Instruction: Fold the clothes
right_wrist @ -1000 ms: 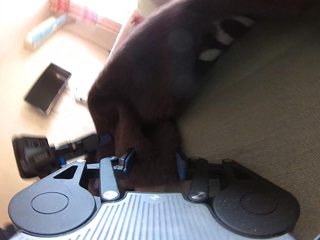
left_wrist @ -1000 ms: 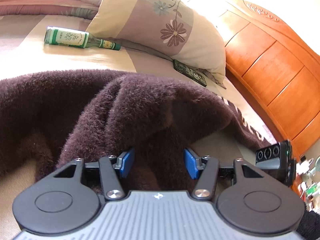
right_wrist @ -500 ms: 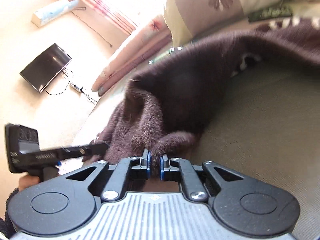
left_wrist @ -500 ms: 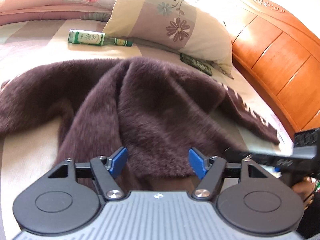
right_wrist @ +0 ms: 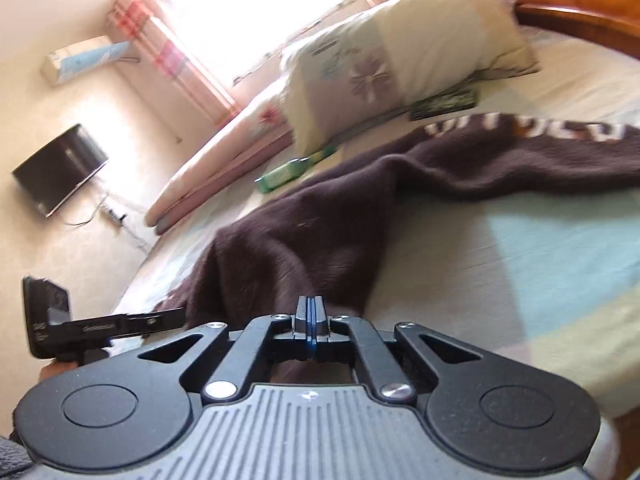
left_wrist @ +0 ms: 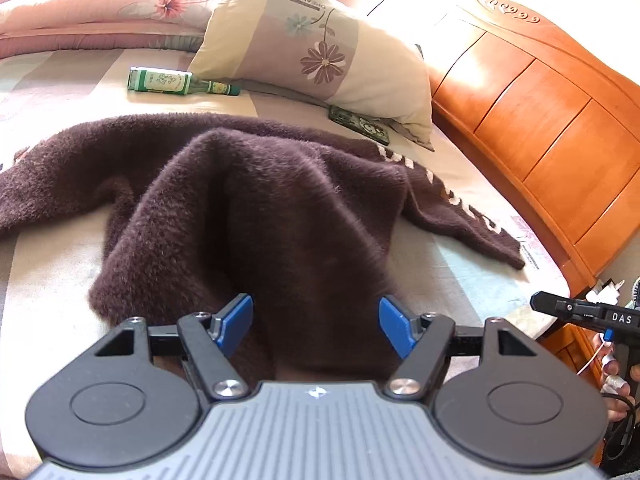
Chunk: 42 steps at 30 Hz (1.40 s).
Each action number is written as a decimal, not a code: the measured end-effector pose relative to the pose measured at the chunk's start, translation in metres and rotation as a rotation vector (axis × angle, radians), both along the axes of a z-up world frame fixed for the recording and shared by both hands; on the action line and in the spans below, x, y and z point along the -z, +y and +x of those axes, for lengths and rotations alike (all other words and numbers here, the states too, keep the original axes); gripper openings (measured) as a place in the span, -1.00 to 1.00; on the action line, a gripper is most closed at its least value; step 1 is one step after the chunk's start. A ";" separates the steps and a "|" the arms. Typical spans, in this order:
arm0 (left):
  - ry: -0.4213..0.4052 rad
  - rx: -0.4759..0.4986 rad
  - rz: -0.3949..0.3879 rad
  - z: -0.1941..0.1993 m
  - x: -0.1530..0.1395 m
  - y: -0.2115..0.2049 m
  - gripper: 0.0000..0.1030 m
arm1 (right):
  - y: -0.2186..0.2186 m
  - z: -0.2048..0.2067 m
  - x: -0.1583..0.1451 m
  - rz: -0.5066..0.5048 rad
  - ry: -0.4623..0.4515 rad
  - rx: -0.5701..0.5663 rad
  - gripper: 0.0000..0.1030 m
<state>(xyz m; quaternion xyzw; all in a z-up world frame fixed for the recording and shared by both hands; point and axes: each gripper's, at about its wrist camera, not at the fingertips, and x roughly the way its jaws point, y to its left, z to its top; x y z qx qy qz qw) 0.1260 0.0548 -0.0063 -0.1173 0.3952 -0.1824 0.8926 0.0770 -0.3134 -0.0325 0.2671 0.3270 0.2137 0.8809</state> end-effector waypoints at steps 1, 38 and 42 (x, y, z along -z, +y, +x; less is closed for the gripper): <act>0.003 -0.008 0.002 -0.003 0.001 0.000 0.36 | 0.002 0.002 0.006 0.016 0.015 -0.006 -0.89; 0.095 -0.219 -0.580 0.017 0.140 0.060 -0.23 | 0.086 0.079 0.149 0.401 0.317 -0.127 -0.48; 0.075 -0.290 -0.555 0.006 0.136 0.067 -0.82 | 0.086 0.072 0.139 0.342 0.296 -0.095 -0.62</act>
